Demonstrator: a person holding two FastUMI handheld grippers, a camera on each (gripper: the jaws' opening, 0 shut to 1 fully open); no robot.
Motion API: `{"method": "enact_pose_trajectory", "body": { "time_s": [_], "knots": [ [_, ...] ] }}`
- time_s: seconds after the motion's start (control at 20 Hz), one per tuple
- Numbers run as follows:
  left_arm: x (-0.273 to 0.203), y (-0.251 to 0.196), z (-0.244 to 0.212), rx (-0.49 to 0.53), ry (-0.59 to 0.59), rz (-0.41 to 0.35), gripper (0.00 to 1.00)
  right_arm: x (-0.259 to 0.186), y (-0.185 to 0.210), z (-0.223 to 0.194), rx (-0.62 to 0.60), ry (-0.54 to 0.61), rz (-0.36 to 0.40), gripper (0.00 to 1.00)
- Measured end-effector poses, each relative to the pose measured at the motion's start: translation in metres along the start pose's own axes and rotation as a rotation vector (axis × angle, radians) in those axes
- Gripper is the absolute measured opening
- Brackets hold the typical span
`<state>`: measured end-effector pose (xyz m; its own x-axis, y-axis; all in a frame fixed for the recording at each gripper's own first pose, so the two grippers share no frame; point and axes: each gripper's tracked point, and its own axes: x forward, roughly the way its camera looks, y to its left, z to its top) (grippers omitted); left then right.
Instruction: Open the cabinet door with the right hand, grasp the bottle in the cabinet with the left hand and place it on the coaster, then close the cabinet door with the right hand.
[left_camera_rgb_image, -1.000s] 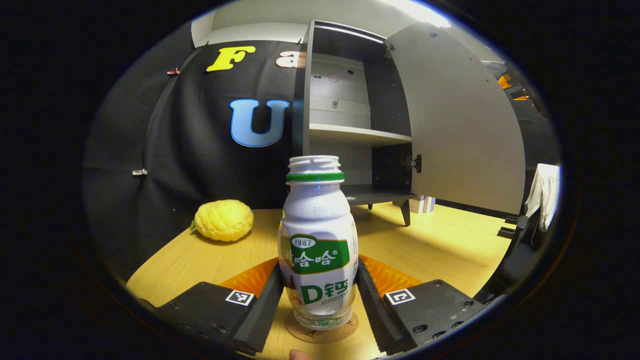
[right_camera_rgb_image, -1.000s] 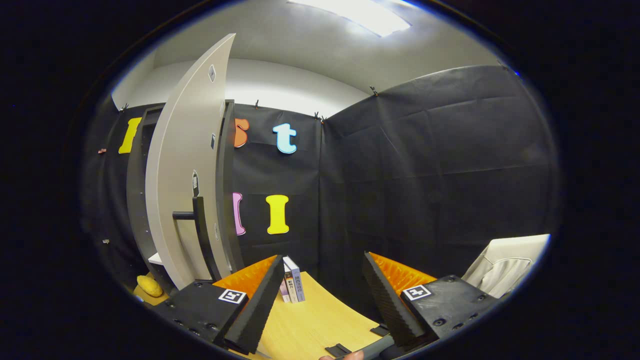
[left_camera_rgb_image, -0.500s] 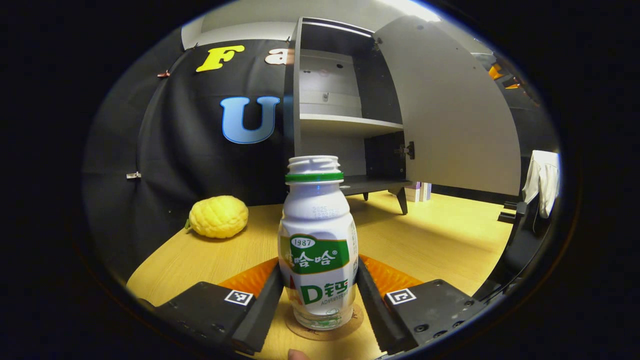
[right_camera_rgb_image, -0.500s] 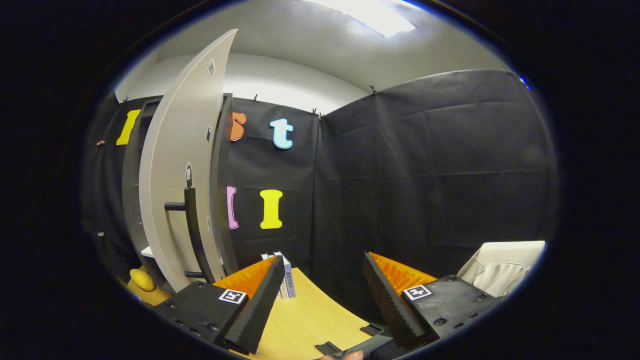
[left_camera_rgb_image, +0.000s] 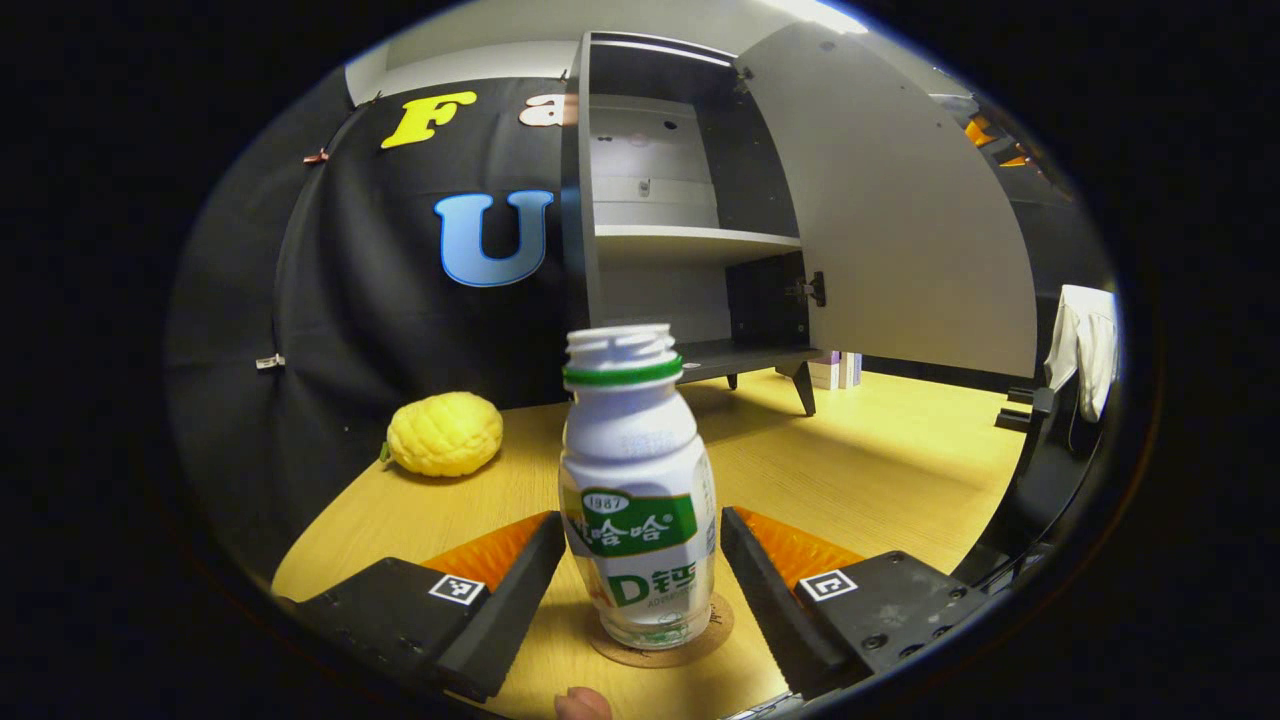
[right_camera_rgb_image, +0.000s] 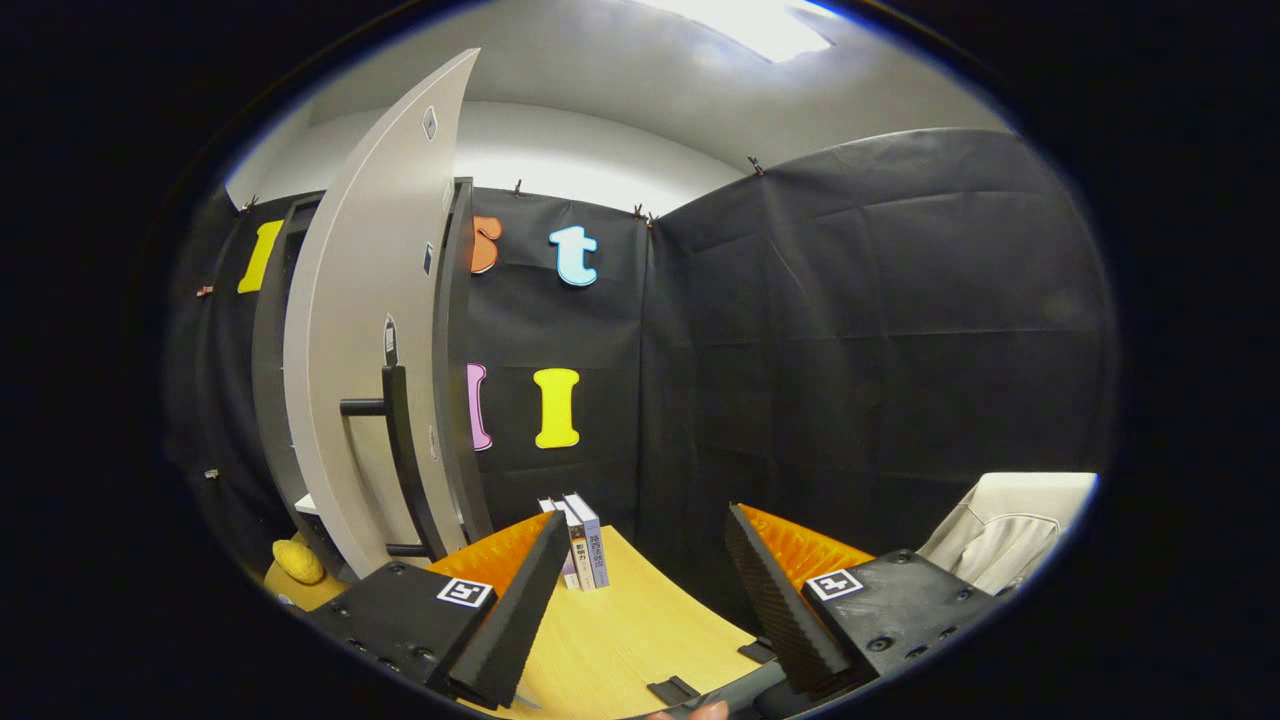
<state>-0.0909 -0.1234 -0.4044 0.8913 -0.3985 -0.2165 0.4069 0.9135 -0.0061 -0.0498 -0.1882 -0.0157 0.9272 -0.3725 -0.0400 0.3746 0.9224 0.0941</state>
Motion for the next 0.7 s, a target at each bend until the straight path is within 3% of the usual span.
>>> {"method": "enact_pose_trajectory", "body": {
  "time_s": [0.25, 0.4, 0.7],
  "knots": [
    [-0.031, 0.019, 0.039, -0.023, -0.001, 0.078, 0.97, 0.010, 0.010, -0.004, 0.007, 0.019, 0.018, 0.98],
    [-0.051, 0.025, 0.081, 0.001, -0.036, 0.097, 0.97, 0.012, 0.026, 0.000, -0.013, 0.014, 0.060, 0.98],
    [-0.073, 0.022, 0.168, -0.064, -0.093, 0.162, 0.97, 0.027, 0.040, -0.002, 0.002, 0.035, 0.116, 0.97]
  ]
}}
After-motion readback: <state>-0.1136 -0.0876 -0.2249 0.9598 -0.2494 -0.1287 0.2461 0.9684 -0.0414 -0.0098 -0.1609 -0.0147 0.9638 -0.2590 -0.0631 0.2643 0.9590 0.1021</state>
